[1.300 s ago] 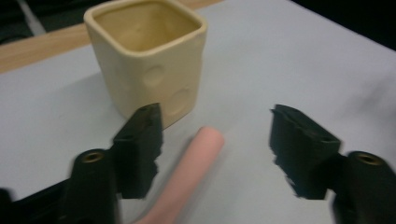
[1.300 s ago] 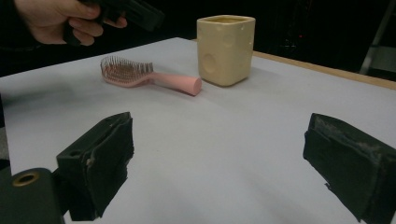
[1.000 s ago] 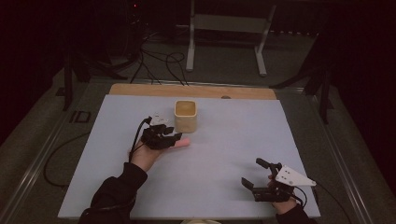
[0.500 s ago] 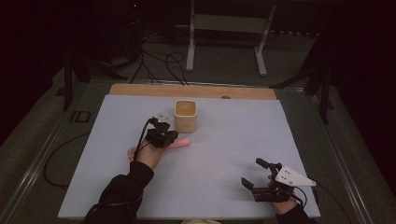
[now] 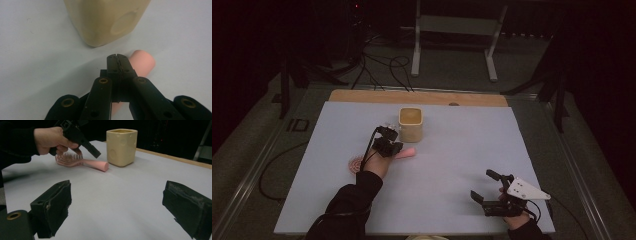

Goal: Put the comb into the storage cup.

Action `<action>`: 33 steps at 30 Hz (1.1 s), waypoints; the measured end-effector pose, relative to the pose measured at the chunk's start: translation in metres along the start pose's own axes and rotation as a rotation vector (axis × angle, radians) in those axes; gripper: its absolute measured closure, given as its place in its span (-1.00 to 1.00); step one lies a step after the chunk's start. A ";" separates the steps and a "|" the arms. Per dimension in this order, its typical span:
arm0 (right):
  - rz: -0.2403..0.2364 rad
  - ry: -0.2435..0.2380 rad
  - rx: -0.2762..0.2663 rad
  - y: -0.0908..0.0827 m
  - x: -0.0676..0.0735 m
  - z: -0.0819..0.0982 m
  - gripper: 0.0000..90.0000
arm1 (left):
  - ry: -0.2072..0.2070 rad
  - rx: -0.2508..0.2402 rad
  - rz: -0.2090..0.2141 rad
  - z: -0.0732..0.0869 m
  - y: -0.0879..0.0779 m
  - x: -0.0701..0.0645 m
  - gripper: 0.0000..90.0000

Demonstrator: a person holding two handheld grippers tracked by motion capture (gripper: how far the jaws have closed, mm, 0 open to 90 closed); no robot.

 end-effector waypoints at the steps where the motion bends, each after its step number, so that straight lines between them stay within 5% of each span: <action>1: 0.000 0.000 0.000 0.000 0.000 0.000 -0.81 | 0.000 0.000 0.000 0.000 0.000 0.000 1.00; 11: 0.003 0.000 0.000 -0.001 0.000 0.000 -0.81 | 0.023 0.030 -0.033 0.001 0.008 -0.001 1.00; 21: 0.003 0.001 -0.004 -0.001 0.000 -0.001 -0.81 | 0.021 0.056 -0.033 0.001 0.015 -0.001 1.00; 33: 0.006 -0.006 -0.003 -0.002 0.000 -0.001 -0.81 | 0.070 0.071 -0.012 0.007 0.011 -0.011 1.00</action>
Point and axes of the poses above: each handheld gripper's, and its own axes: y roughly forward along the jaws, z roughly out of its underside, x roughly to its left, the point moved 8 cm from there along y, roughly forward along the jaws, and after that the axes turned 15 degrees about -z, right-handed, at the moved point
